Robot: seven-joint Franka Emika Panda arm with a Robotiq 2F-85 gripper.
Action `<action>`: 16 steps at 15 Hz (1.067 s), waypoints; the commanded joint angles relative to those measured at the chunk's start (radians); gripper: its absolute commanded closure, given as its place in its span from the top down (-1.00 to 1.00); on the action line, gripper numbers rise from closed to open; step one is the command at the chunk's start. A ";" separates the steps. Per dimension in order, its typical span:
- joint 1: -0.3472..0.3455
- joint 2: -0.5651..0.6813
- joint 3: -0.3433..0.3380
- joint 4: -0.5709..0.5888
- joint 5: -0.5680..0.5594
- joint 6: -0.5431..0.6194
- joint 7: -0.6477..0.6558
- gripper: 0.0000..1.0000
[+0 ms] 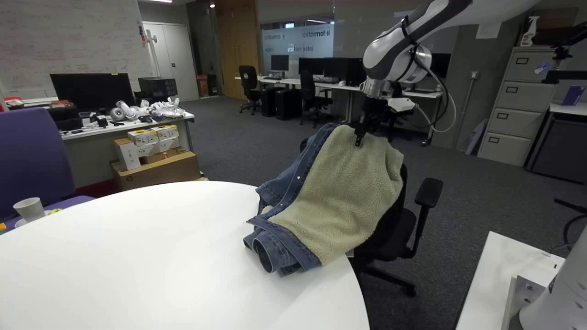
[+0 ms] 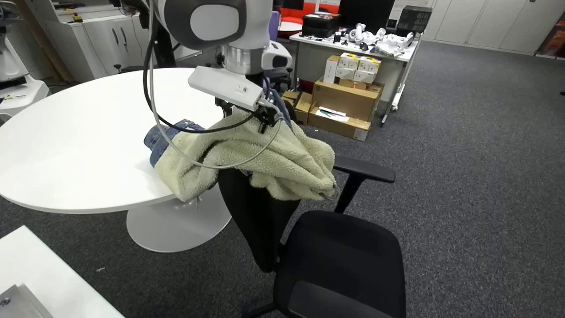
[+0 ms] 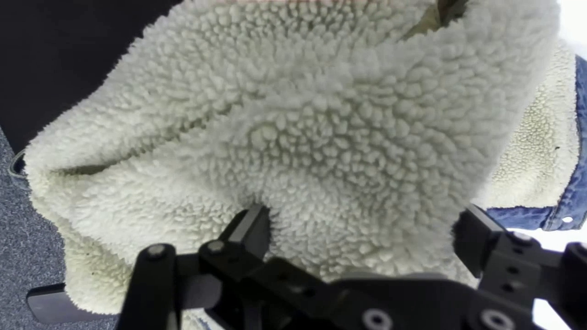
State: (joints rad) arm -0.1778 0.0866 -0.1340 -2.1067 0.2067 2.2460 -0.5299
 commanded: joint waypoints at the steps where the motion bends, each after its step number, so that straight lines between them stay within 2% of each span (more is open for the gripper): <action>1: 0.005 0.030 0.008 0.010 -0.027 -0.031 0.012 1.00; 6: 0.026 0.010 0.016 -0.005 -0.100 -0.006 0.063 1.00; 9: 0.065 -0.029 0.034 -0.045 -0.264 0.058 0.172 1.00; 12: 0.100 -0.020 0.053 -0.055 -0.417 0.063 0.286 1.00; 16: 0.114 0.012 0.059 -0.061 -0.505 0.049 0.361 1.00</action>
State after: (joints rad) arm -0.0773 0.0876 -0.0852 -2.1239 -0.2621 2.2778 -0.2152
